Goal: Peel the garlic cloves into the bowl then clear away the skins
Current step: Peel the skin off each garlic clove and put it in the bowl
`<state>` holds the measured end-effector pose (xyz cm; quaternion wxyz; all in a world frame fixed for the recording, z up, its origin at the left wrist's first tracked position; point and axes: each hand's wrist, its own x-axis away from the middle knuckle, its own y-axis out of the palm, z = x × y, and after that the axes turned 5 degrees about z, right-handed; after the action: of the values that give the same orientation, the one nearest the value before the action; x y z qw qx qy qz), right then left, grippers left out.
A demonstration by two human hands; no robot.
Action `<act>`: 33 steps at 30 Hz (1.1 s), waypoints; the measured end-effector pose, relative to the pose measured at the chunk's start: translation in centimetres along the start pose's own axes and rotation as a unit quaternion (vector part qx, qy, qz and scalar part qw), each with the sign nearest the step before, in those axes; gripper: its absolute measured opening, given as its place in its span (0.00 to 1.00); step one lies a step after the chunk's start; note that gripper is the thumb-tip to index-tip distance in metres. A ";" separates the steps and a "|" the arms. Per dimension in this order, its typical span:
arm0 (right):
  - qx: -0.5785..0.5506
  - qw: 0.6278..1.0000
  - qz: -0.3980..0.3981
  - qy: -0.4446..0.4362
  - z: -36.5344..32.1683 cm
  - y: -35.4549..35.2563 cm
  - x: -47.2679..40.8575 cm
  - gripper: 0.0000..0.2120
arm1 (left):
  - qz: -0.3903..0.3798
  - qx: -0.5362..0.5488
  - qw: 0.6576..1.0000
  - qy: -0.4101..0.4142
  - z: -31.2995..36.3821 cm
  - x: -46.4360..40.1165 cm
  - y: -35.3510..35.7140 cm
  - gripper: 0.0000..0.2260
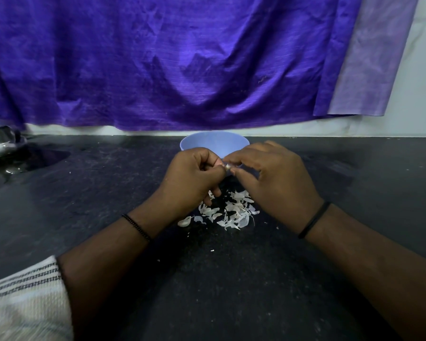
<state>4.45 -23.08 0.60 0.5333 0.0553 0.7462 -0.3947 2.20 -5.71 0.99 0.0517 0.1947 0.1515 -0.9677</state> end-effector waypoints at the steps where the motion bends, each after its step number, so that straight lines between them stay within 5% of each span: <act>1: -0.002 1.000 -0.008 -0.004 0.1 0.0 -0.1 0.07 | -0.003 -0.002 1.000 0.000 0.0 0.0 0.0 0.05; 7: -0.021 0.998 -0.064 0.002 0.0 -0.6 -0.4 0.05 | -0.009 0.004 1.000 -0.002 -0.1 0.0 0.0 0.05; 15: -0.143 0.985 -0.034 0.089 -0.6 -0.4 -0.3 0.05 | 0.007 0.041 0.999 -0.009 0.3 -0.1 0.0 0.06; 23: -0.329 0.919 -0.012 0.217 -0.8 -0.1 -0.4 0.09 | 0.016 0.065 0.998 -0.009 0.4 0.0 0.0 0.07; 33: -0.423 0.860 0.024 0.285 -1.3 0.0 -0.7 0.09 | 0.010 0.058 0.998 -0.002 0.5 0.1 -0.1 0.07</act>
<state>3.79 -22.02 1.37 0.2785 -0.0478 0.9592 0.0052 1.93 -5.77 1.40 0.0502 0.1970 0.0932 -0.9747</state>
